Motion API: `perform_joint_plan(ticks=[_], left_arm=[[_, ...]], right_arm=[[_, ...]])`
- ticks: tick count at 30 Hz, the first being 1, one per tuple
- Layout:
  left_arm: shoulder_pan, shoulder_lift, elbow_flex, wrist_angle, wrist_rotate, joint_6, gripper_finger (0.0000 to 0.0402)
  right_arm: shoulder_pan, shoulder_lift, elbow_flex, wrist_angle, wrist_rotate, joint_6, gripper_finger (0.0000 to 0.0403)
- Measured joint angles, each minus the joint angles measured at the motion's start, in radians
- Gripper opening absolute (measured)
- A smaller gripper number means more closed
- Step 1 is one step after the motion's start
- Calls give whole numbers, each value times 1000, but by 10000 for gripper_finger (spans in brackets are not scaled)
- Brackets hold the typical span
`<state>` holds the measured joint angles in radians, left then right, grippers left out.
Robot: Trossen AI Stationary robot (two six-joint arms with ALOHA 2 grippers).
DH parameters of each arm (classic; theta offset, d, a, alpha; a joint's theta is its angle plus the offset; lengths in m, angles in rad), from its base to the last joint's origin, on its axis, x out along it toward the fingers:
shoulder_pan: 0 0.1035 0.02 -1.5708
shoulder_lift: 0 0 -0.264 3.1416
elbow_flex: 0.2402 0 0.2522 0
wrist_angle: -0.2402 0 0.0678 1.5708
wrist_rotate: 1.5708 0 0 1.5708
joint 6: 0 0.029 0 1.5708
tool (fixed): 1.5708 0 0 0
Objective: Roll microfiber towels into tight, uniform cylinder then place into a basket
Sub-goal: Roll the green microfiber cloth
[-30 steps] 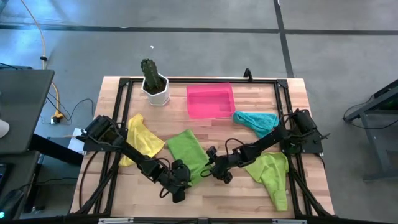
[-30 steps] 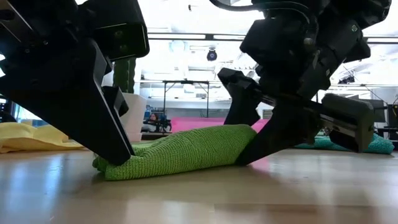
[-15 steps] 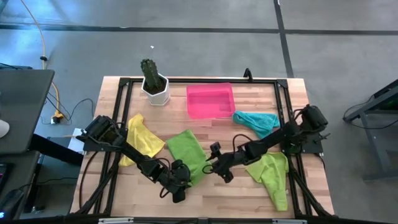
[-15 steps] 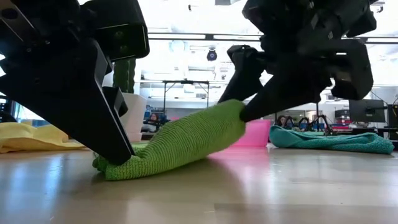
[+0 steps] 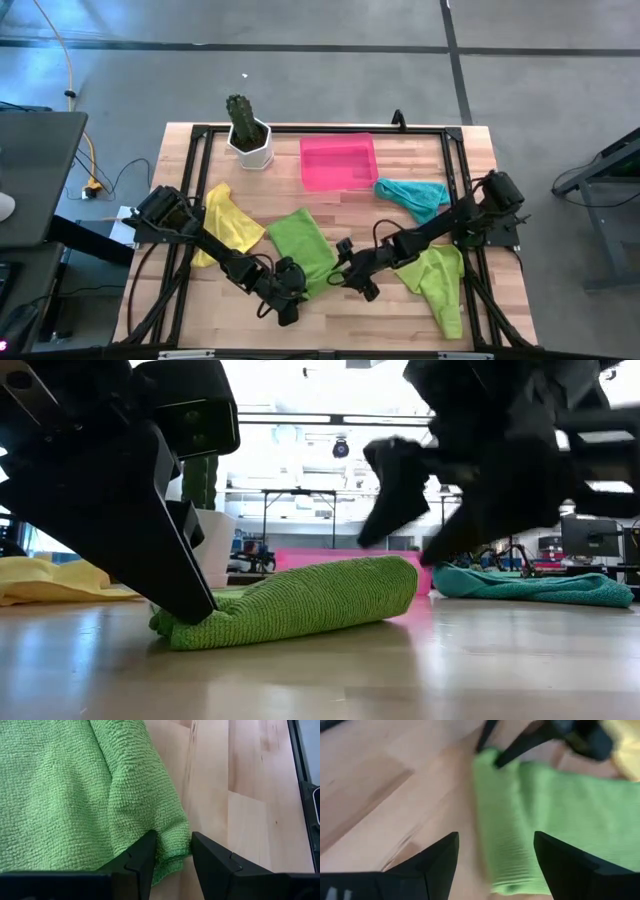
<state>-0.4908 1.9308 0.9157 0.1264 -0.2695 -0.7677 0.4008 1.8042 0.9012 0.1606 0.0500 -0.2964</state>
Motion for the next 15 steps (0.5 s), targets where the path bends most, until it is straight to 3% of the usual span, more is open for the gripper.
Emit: perform_joint_plan(ticks=[15], left_arm=[[0,0,0,7,-2,-16,120]], right_arm=[[-27,83,1,24,30,-3,252]])
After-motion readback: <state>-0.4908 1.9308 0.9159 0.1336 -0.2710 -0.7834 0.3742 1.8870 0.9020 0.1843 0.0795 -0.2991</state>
